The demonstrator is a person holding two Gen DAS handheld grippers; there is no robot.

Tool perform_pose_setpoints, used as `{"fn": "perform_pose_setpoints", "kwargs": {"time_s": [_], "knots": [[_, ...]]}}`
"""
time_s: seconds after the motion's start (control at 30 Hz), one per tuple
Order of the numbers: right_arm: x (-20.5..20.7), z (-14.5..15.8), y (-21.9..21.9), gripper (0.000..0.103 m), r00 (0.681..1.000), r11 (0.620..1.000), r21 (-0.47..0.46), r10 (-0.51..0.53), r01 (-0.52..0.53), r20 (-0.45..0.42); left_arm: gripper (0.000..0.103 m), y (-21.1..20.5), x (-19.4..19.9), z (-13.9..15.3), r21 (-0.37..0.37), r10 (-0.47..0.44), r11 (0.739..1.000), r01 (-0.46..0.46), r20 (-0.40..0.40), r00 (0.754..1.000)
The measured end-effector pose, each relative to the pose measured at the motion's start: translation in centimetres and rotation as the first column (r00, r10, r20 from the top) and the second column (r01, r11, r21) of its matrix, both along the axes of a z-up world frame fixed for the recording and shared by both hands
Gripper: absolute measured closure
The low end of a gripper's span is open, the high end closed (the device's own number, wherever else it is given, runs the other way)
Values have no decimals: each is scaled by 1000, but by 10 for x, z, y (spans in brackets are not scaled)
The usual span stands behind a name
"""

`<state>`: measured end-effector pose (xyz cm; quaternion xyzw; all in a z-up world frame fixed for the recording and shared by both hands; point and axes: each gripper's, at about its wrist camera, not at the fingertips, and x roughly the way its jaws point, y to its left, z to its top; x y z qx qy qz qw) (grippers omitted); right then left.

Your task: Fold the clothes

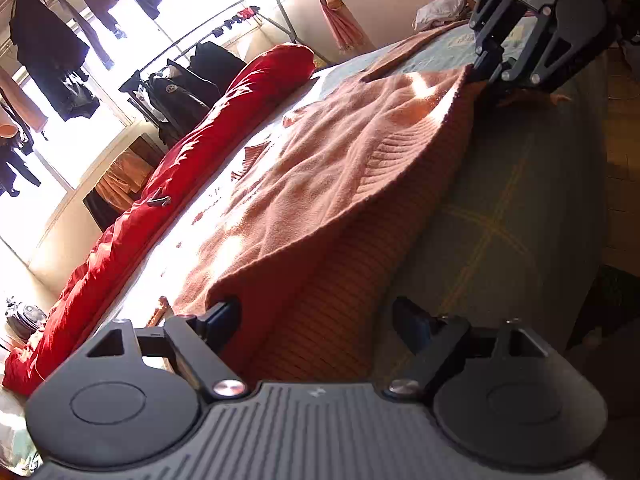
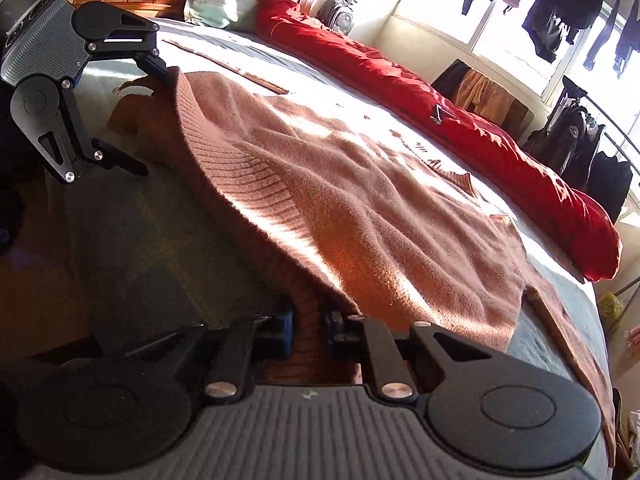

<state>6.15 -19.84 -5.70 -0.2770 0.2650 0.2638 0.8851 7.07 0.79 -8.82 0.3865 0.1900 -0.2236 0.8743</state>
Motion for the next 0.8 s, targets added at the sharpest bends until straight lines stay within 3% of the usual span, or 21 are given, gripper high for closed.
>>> {"fn": "perform_pose_setpoints", "kwargs": {"time_s": [0.27,0.4,0.47,0.53,0.6,0.67,0.8], "knots": [[4,27,-18,87,997,988,141,-65,69,-32,20,11,-4,26,-54,76,996,-69,133,988],[-5,36,-25,86,997,982,174,-65,71,-42,20,26,-9,42,-130,99,988,-86,105,990],[-10,37,-28,81,997,982,178,-59,68,-54,20,28,-13,41,-158,89,984,-77,72,993],[-15,32,-27,80,997,986,149,-61,69,-54,20,26,-18,35,-152,73,986,-64,54,996],[-20,27,-27,74,997,990,119,-63,69,-53,20,21,-24,27,-137,42,990,-36,42,998],[-24,21,-27,54,997,994,89,-65,69,-53,20,16,-30,18,-122,6,993,-3,31,999],[-38,8,-10,40,1000,1000,-1,-6,6,2,20,7,-37,7,-113,-22,993,23,6,1000]]}}
